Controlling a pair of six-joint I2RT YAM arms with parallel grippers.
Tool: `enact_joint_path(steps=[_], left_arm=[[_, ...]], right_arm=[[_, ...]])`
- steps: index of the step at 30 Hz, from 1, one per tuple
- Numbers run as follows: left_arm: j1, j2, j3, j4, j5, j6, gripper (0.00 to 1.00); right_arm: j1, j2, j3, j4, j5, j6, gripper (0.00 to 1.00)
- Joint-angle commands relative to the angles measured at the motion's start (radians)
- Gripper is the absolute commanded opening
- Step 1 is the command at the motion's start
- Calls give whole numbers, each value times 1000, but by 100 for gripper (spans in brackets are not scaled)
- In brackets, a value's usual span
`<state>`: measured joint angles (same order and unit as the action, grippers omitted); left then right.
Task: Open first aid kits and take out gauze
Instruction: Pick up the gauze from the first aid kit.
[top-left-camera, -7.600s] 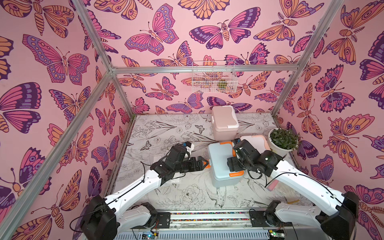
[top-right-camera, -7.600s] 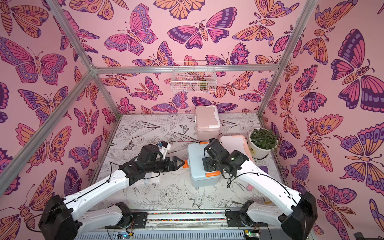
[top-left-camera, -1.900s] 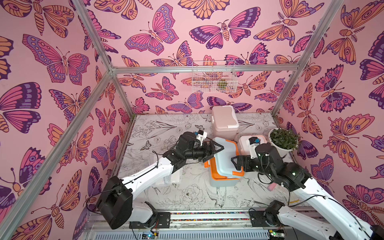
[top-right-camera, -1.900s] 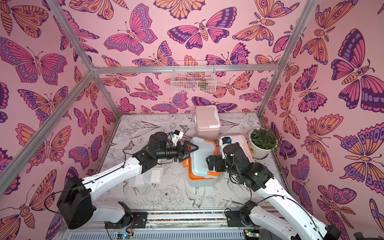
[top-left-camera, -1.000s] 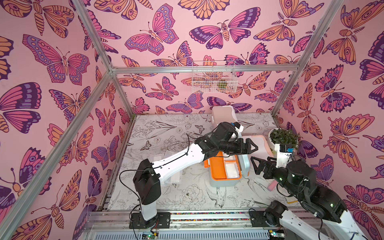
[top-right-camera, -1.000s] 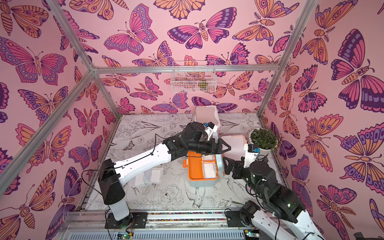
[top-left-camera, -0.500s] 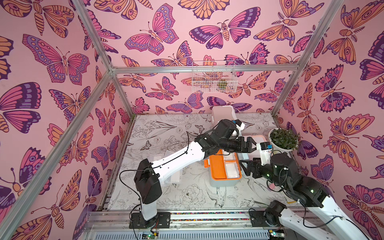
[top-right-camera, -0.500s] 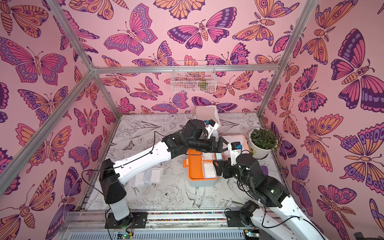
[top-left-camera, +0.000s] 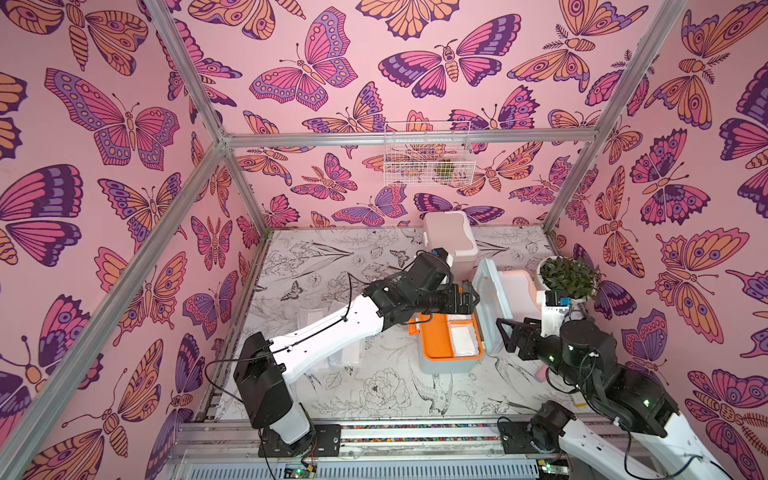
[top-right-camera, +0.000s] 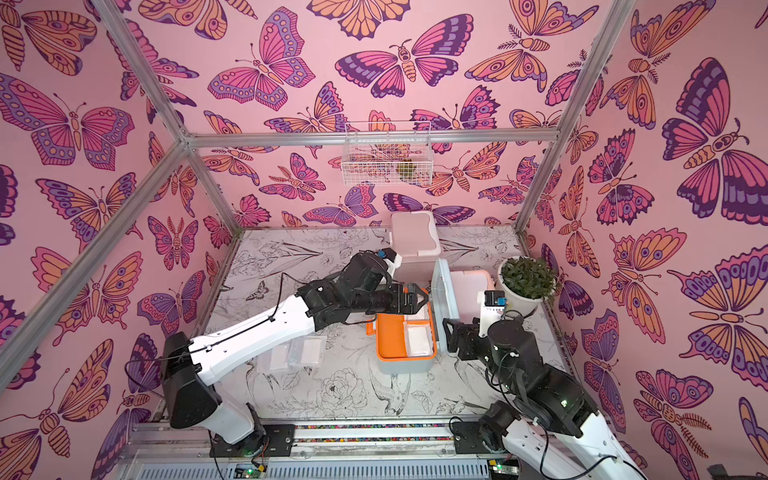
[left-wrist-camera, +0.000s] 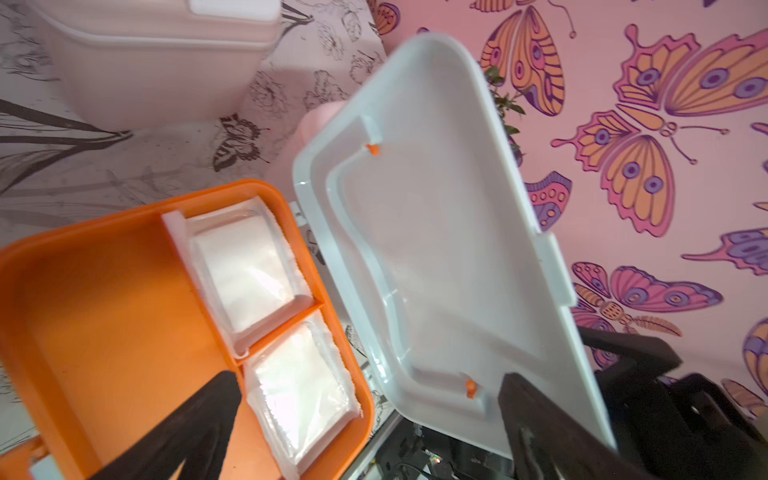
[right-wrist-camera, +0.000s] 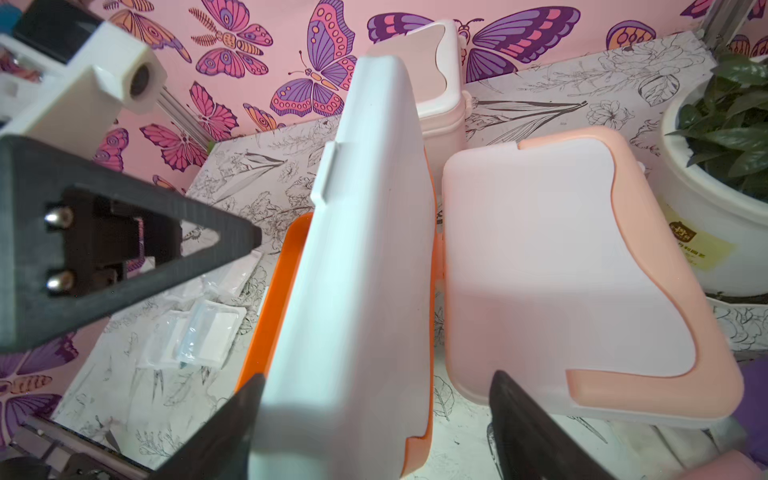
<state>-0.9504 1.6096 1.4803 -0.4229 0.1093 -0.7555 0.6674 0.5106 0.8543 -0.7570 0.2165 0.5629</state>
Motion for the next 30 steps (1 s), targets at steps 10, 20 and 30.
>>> enact_joint_path(steps=[10, 20, 30], left_arm=[[9, 181, 149, -227, -159, 120, 63], [25, 295, 225, -266, -158, 117, 40], [34, 339, 235, -269, -136, 114, 28]], right_arm=[[6, 4, -17, 15, -21, -4, 99], [6, -12, -20, -5, -2, -2, 99], [5, -14, -26, -7, -3, -1, 99]])
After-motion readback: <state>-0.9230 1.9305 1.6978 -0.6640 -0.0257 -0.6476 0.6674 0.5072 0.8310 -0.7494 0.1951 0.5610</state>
